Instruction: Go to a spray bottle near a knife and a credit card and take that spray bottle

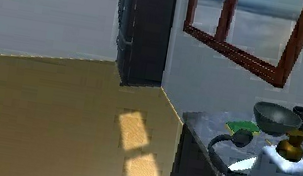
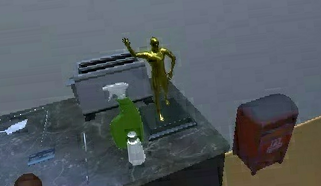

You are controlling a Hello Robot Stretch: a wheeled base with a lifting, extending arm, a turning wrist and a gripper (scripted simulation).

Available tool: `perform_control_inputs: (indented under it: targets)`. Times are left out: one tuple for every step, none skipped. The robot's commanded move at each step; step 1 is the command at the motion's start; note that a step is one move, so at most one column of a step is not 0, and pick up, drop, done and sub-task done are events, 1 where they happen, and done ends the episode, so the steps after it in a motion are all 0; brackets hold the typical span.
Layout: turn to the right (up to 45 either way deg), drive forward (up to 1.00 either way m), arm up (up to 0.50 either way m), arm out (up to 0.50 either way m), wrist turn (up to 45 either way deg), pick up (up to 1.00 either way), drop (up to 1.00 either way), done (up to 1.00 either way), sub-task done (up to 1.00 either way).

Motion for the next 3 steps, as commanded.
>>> perform_control_inputs:
  targets:
    - [0.0, 0.00, 0.38, 0.00, 0.0, 0.00, 0.00, 0.00, 0.00]
    - [0.0, 0.00, 0.00, 0.26, 0.0, 0.00, 0.00, 0.00, 0.00]
    - [0.0, 0.00, 0.00, 0.00, 45.0, 0.00, 0.00, 0.00, 0.00]
